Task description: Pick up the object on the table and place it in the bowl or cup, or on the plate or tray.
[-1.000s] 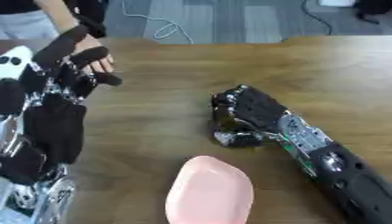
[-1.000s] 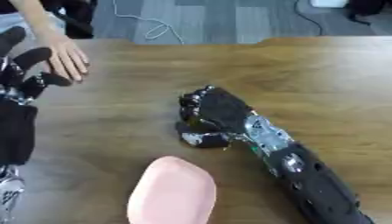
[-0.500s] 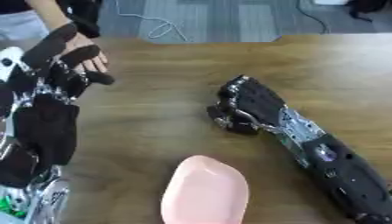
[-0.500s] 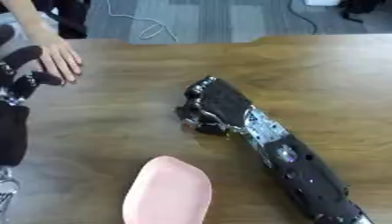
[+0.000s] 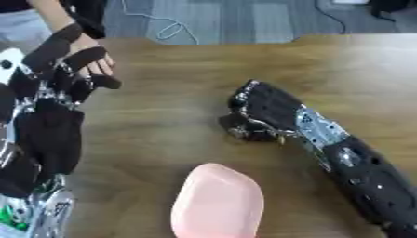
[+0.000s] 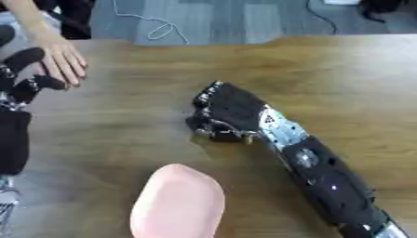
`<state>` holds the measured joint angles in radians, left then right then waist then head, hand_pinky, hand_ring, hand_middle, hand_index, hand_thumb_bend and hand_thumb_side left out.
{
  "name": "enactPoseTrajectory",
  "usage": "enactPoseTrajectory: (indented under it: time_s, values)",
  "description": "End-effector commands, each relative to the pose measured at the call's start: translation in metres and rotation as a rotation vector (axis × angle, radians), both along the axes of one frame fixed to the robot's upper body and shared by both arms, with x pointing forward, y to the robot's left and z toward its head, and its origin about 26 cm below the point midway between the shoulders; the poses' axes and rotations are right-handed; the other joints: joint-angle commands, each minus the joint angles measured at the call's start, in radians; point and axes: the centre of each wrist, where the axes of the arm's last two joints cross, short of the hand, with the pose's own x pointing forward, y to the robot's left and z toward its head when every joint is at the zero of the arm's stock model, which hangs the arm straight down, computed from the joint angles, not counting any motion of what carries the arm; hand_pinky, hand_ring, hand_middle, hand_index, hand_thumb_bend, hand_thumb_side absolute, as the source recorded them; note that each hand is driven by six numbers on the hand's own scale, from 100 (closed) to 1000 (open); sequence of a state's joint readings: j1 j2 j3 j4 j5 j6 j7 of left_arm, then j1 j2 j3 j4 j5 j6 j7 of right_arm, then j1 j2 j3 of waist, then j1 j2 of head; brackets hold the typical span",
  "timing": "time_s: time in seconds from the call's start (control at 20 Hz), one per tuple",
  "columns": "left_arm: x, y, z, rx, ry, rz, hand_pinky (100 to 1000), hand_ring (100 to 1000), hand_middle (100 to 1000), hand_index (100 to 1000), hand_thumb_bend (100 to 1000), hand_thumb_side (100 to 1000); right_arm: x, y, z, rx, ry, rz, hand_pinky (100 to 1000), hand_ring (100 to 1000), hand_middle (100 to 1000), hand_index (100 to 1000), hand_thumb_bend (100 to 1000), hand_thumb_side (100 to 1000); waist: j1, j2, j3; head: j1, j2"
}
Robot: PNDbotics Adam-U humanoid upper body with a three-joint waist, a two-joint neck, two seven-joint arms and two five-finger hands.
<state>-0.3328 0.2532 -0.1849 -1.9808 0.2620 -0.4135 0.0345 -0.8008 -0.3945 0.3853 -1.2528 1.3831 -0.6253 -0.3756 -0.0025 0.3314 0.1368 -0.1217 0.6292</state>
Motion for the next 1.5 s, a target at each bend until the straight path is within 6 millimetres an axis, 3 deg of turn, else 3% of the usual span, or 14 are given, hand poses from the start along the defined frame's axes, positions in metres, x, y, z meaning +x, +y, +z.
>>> enactPoseTrajectory:
  time_s: [0.05,0.3,0.8,1.1,1.5]
  values:
    - [-0.003,0.004,0.005,0.004,-0.022,0.016,599,814,850,825,100,909,-0.008,-0.007,0.027,-0.098,-0.027,0.004,100,100,124,176,100,100,-0.002,-0.026,-0.004,0.017,0.005]
    - [-0.003,0.008,0.004,0.009,-0.022,0.043,599,814,850,825,100,907,-0.033,-0.004,0.062,-0.152,-0.055,0.037,100,100,128,173,100,100,-0.009,-0.033,-0.007,0.028,0.004]
    - [-0.002,0.013,0.006,-0.005,-0.017,0.106,598,813,842,825,100,906,-0.097,0.028,0.108,-0.186,-0.062,0.21,100,100,130,169,100,100,-0.023,-0.045,0.007,0.039,-0.003]
    - [0.0,0.015,0.011,-0.027,-0.008,0.137,600,812,839,826,100,908,-0.116,0.05,0.118,-0.17,-0.025,0.298,100,100,128,171,100,100,-0.028,-0.051,0.032,0.029,-0.011]
    - [0.005,0.017,0.028,-0.068,-0.111,0.172,628,822,842,832,100,869,-0.115,0.063,0.111,-0.204,-0.002,0.317,100,100,136,165,100,100,-0.043,-0.057,0.081,0.009,-0.015]
